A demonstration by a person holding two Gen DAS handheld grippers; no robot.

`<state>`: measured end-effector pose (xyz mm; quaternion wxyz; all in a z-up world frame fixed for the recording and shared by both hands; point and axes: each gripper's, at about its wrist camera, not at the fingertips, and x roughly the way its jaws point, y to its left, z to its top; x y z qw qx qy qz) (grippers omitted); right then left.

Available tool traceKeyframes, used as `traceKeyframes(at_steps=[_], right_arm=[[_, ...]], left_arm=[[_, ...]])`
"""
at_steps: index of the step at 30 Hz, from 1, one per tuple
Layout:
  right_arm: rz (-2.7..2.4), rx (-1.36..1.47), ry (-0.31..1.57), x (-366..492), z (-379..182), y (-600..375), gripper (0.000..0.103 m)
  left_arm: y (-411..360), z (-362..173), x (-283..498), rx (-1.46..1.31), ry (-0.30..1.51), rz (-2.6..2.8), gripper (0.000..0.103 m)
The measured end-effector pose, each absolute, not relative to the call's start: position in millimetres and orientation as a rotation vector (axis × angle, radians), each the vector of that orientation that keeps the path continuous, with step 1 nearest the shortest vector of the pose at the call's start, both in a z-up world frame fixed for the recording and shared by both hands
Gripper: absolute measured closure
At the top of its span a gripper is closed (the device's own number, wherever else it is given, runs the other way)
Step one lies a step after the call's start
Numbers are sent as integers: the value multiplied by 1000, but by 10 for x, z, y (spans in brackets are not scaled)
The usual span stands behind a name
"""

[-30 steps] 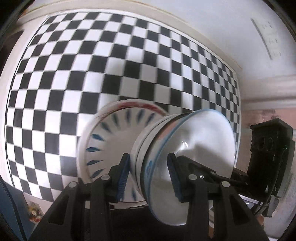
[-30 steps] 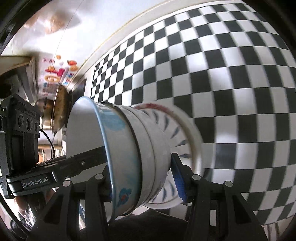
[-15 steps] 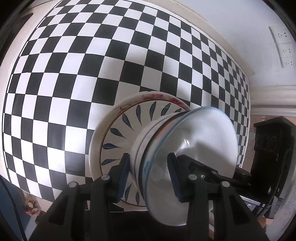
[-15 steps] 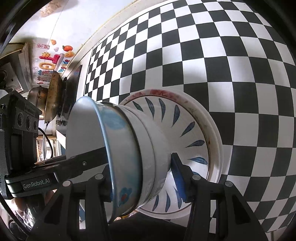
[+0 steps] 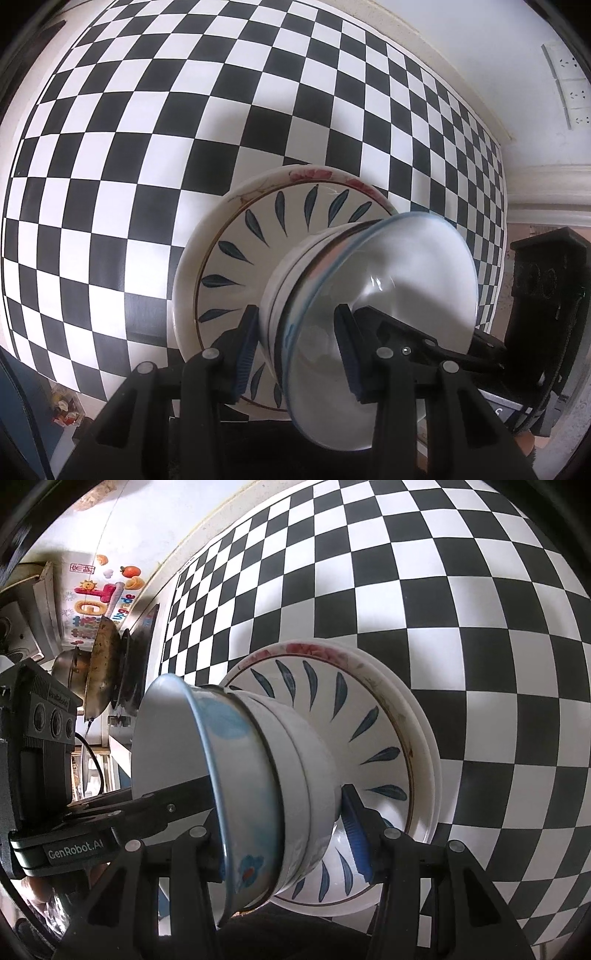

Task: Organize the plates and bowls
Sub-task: 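Carry the bowl stack with both grippers over the leaf-patterned plate stack, then lower the bowl stack onto the plates and open both grippers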

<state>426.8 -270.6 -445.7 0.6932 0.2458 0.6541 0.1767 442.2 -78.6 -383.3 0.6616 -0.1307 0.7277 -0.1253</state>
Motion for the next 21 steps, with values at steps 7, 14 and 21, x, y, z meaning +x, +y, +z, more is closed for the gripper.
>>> traceKeyframes(at_steps=[7, 14, 21], right_arm=[[398, 535, 1454, 4270, -4442, -2677, 51], [377, 542, 1462, 4236, -4447, -2682, 51], [353, 490, 1447, 4222, -4347, -2676, 52]], left_arm=[[-777, -3838, 4392, -294, 1639, -280, 66], [-777, -3831, 4390, -292, 1636, -282, 66], [-810, -3806, 4383, -259, 1624, -275, 66]])
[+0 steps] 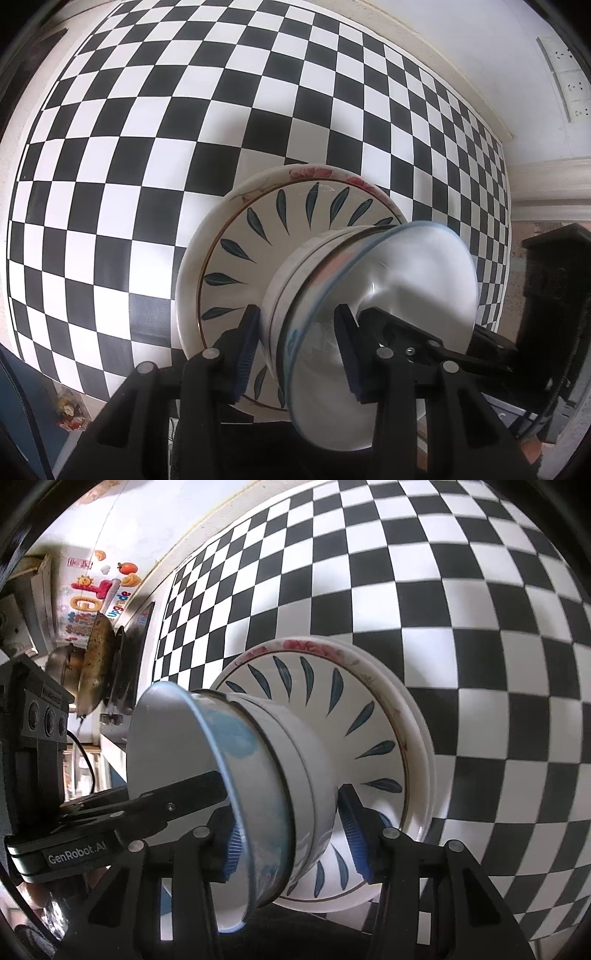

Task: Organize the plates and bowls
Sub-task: 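Lower the bowl stack onto the plates and open both grippers, then lift both grippers up and away from the stacked dishes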

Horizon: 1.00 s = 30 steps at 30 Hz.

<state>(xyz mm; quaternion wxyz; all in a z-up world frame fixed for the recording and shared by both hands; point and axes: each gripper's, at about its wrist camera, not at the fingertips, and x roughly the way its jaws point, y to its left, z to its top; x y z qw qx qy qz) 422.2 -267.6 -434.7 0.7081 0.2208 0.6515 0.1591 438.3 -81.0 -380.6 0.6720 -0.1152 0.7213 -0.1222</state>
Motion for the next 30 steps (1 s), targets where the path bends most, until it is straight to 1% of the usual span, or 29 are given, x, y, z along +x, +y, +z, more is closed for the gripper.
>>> traceKeyframes(at_steps=[6, 14, 16, 17, 19, 20, 21, 22, 23, 24, 25, 26, 27, 30], right_arm=[[309, 432, 1415, 4207, -4182, -2680, 52], [208, 297, 1361, 4091, -3858, -2670, 51], [179, 269, 1348, 4052, -3780, -2687, 49], [157, 246, 1333, 4023, -3716, -2697, 46], [131, 215, 1313, 3972, -3619, -2707, 34], [121, 207, 1304, 3950, -3576, -2713, 31], [108, 196, 1300, 3930, -3538, -2711, 24], [98, 181, 1295, 3905, -3495, -2708, 16], [92, 169, 1283, 3875, -3447, -2700, 14], [77, 159, 1275, 3852, -3409, -2687, 11], [62, 140, 1263, 3827, -3366, -2667, 5], [43, 114, 1244, 3794, -3310, -2650, 2], [24, 96, 1224, 3762, -3262, -2643, 0], [-40, 49, 1159, 3636, -3072, -2637, 0]], left_arm=[[-820, -3740, 4377, -236, 1611, -259, 66], [-792, -3472, 4295, -133, 1526, -203, 63], [-788, -3406, 4257, -94, 1503, -182, 63], [-777, -3362, 4231, -70, 1486, -164, 61], [-749, -3299, 4186, -41, 1464, -134, 56], [-735, -3251, 4157, -22, 1443, -120, 52], [-727, -3221, 4134, -7, 1429, -113, 48], [-725, -3189, 4109, 12, 1412, -110, 45], [-729, -3150, 4082, 38, 1395, -110, 38], [-736, -3132, 4058, 52, 1388, -110, 25], [-731, -3110, 4037, 59, 1379, -116, 19], [-726, -3086, 4017, 63, 1369, -126, 11], [-716, -3067, 3999, 67, 1366, -133, 9], [-695, -3010, 3958, 69, 1347, -143, 7]])
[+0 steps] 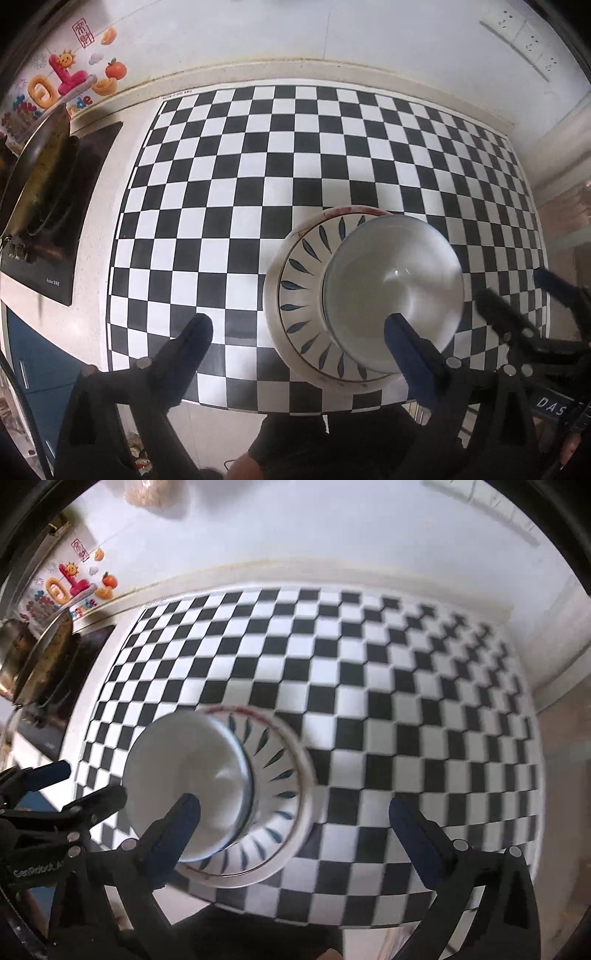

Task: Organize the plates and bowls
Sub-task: 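Lift both grippers up and away from the stacked dishes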

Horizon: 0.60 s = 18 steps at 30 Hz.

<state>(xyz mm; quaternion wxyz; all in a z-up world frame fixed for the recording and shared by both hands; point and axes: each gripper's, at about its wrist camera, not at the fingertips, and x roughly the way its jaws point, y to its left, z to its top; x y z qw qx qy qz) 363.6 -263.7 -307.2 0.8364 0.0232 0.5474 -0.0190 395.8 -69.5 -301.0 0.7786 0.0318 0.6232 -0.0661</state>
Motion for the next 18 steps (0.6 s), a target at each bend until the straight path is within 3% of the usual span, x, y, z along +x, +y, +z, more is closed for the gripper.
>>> traceKeyframes(at_steps=[18], right_arm=[[-174, 91, 962, 2838, -2217, -2601, 0]], left_arm=[[-645, -2202, 3349, 152, 1098, -105, 7]])
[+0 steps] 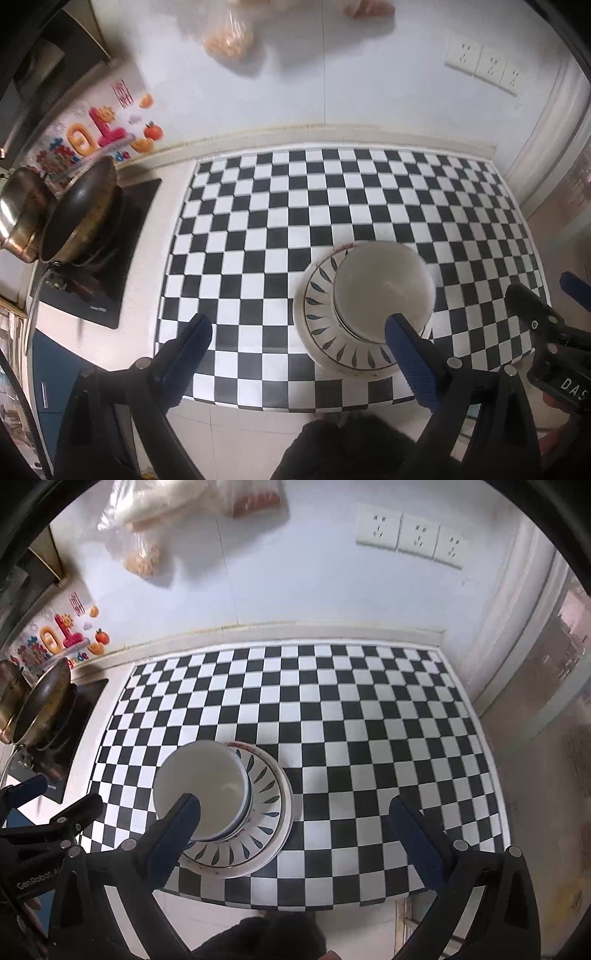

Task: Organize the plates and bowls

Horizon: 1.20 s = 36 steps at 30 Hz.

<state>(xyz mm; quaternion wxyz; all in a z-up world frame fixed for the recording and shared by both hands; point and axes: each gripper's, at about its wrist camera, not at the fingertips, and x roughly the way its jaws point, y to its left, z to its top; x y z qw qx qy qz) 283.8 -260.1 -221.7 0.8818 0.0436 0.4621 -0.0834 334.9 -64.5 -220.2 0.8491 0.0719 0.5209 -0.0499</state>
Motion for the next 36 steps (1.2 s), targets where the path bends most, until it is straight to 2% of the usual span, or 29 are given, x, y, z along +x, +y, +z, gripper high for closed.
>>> traceKeyframes(at_steps=[19, 36], right_arm=[[-129, 71, 714, 1142, -938, -2568, 0], [-185, 82, 583, -500, -254, -2165, 0]], left_arm=[[-612, -1000, 1876, 90, 851, -37, 7], [-144, -279, 526, 99, 681, -42, 7]])
